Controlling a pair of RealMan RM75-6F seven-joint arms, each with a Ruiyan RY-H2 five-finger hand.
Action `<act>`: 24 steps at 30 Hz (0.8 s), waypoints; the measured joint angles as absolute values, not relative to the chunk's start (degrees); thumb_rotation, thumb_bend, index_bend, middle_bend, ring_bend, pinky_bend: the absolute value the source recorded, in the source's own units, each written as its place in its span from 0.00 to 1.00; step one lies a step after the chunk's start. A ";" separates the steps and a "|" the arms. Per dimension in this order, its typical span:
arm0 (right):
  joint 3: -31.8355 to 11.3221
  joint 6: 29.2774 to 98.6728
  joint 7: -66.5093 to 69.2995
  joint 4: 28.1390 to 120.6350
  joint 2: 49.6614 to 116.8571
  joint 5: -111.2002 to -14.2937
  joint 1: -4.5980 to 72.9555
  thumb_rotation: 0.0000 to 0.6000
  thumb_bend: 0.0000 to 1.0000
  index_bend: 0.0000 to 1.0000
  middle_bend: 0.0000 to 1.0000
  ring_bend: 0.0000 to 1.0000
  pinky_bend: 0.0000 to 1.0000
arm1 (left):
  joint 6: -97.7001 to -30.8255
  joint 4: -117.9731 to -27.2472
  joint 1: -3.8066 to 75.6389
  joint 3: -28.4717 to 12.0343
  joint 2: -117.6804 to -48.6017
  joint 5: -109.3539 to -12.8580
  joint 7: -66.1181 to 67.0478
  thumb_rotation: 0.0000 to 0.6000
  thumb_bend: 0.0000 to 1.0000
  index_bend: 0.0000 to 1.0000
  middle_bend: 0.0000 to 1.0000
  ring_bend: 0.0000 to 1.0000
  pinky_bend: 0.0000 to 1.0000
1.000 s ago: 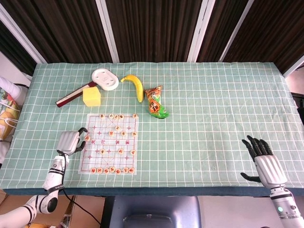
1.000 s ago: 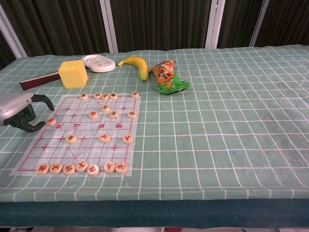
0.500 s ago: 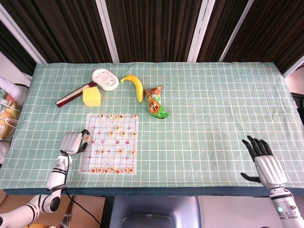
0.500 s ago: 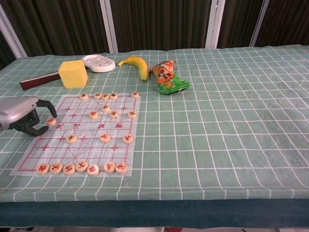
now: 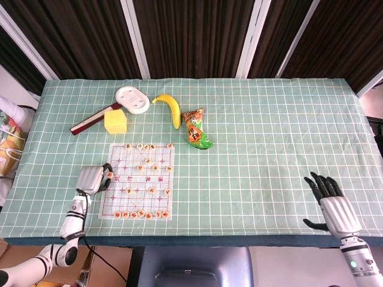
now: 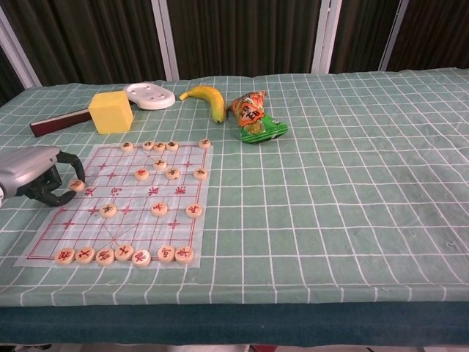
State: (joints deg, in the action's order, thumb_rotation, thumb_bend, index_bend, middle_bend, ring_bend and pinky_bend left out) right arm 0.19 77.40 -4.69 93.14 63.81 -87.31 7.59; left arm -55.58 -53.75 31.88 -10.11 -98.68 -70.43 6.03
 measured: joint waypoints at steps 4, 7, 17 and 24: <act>0.18 77.49 -4.73 93.19 63.80 -87.24 7.54 1.00 0.18 0.00 0.00 0.00 0.00 | -55.88 -53.90 32.05 -10.29 -98.58 -70.51 5.90 1.00 0.40 0.51 1.00 1.00 1.00; 0.17 77.42 -4.77 93.17 63.83 -87.20 7.56 1.00 0.18 0.00 0.00 0.00 0.00 | -56.51 -54.48 32.12 -10.44 -98.39 -70.69 5.87 1.00 0.40 0.51 1.00 1.00 1.00; 0.21 77.27 -4.57 93.12 63.77 -87.12 7.59 1.00 0.18 0.00 0.00 0.00 0.00 | -56.96 -56.63 33.90 -12.42 -98.56 -69.67 7.53 1.00 0.40 0.51 1.00 1.00 1.00; 0.12 77.08 -4.68 93.03 63.87 -86.87 7.68 1.00 0.18 0.00 0.00 0.00 0.00 | -55.36 -55.71 36.25 -13.46 -100.81 -68.26 9.60 1.00 0.39 0.52 1.00 1.00 1.00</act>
